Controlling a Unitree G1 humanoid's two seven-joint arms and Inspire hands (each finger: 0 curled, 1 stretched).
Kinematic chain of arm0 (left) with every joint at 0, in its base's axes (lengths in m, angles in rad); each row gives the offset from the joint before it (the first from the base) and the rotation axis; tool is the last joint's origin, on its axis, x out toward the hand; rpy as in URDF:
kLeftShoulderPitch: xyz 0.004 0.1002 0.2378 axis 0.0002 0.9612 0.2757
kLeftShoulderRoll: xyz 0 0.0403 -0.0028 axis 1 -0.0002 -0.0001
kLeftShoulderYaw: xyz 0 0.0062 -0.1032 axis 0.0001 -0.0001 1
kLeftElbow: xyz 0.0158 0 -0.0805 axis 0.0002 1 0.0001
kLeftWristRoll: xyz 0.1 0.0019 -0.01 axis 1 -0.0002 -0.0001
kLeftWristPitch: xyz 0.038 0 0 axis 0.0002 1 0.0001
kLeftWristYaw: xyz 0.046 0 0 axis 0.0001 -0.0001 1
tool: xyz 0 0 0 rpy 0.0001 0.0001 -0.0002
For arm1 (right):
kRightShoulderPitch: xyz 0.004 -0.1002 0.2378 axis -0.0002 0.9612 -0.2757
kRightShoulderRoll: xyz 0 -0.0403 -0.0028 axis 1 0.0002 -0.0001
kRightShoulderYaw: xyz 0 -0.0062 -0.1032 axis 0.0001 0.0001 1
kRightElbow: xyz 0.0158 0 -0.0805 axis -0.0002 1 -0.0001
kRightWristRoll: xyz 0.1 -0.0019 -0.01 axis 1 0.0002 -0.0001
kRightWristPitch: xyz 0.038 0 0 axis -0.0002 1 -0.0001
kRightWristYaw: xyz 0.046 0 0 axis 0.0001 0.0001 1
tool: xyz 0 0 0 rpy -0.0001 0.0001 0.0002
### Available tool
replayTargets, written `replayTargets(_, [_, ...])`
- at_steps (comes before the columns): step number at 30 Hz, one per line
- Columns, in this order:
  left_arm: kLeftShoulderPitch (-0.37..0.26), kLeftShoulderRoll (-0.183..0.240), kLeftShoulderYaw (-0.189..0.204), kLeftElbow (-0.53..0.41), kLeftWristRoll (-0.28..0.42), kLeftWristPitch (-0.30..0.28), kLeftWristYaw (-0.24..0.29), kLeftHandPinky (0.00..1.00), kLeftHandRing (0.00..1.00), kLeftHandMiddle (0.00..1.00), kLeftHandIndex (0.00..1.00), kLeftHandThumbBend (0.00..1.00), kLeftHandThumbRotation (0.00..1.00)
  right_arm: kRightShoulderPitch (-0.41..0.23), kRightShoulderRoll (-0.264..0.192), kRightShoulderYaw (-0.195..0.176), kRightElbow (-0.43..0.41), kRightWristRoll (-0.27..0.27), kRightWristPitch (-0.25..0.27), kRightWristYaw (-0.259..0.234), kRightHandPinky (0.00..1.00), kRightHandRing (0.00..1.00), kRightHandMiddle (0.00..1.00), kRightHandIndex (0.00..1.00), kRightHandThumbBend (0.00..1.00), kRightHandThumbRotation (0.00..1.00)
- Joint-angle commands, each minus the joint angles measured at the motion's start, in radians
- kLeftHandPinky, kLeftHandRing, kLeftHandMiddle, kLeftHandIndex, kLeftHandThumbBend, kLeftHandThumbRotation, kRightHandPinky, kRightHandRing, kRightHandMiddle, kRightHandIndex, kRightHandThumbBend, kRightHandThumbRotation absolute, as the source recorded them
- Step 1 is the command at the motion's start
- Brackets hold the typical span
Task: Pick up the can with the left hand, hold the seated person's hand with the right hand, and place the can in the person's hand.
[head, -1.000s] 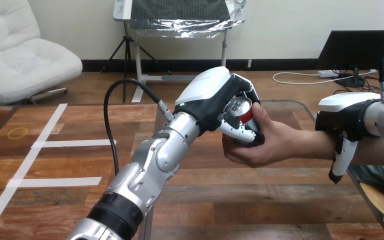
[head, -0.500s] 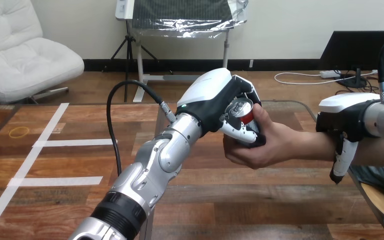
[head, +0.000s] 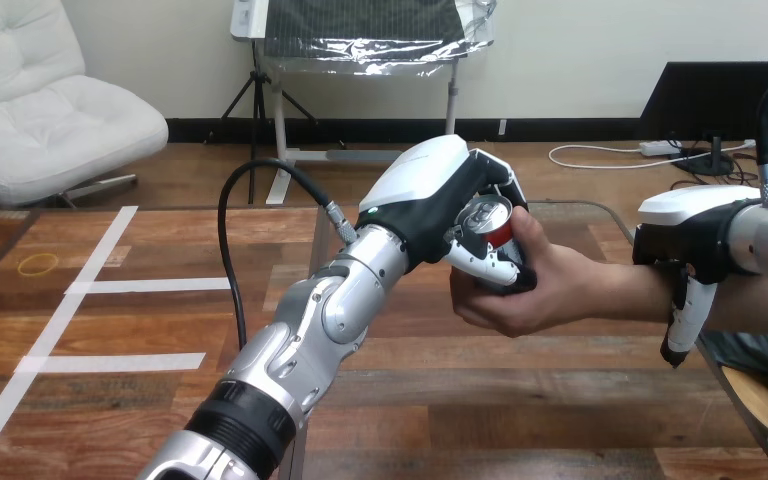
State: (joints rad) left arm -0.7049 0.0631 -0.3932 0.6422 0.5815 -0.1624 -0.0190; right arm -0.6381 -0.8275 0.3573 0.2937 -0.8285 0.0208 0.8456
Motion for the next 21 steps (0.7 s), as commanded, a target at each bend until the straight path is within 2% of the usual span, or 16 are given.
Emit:
replayTargets(1, [-0.104, -0.052, -0.037, 0.008, 0.01, -0.038, 0.01, 0.37, 0.43, 0.49, 0.47, 0.6, 0.0, -0.128, -0.016, -0.028, -0.023, -0.009, 0.002, -0.02, 0.43, 0.52, 0.56, 0.47, 0.72, 0.0])
replayTargets(6, [-0.107, -0.04, -0.043, 0.015, 0.019, -0.045, 0.011, 0.37, 0.42, 0.49, 0.48, 0.6, 0.0, -0.126, -0.018, -0.027, -0.021, -0.009, -0.003, -0.022, 0.46, 0.55, 0.59, 0.48, 0.72, 0.0])
replayTargets(7, [-0.108, -0.036, -0.044, 0.012, 0.02, -0.039, 0.0, 0.37, 0.42, 0.48, 0.48, 0.6, 0.0, -0.125, -0.023, -0.026, -0.017, -0.008, -0.019, -0.03, 0.46, 0.56, 0.6, 0.48, 0.72, 0.0])
replayTargets(9, [-0.109, -0.032, -0.045, 0.009, 0.02, -0.032, -0.013, 0.37, 0.43, 0.49, 0.48, 0.59, 0.0, -0.123, -0.028, -0.024, -0.012, -0.007, -0.039, -0.04, 0.49, 0.59, 0.63, 0.51, 0.73, 0.0])
replayTargets(15, [-0.113, -0.003, -0.057, -0.005, 0.041, -0.015, -0.045, 0.36, 0.42, 0.48, 0.48, 0.59, 0.0, -0.116, -0.032, -0.029, -0.008, -0.009, -0.039, -0.04, 0.48, 0.59, 0.65, 0.59, 0.77, 0.01])
replayTargets(18, [-0.116, 0.012, -0.051, -0.014, 0.03, -0.007, -0.09, 0.39, 0.43, 0.5, 0.5, 0.6, 0.0, -0.107, -0.045, -0.039, -0.008, 0.01, -0.071, -0.05, 0.51, 0.61, 0.68, 0.65, 0.79, 0.03])
replayTargets(21, [-0.113, 0.026, -0.035, -0.035, 0.007, 0.021, -0.151, 0.41, 0.45, 0.51, 0.51, 0.6, 0.0, -0.091, -0.052, -0.055, -0.017, 0.022, -0.076, -0.064, 0.54, 0.65, 0.71, 0.68, 0.8, 0.04])
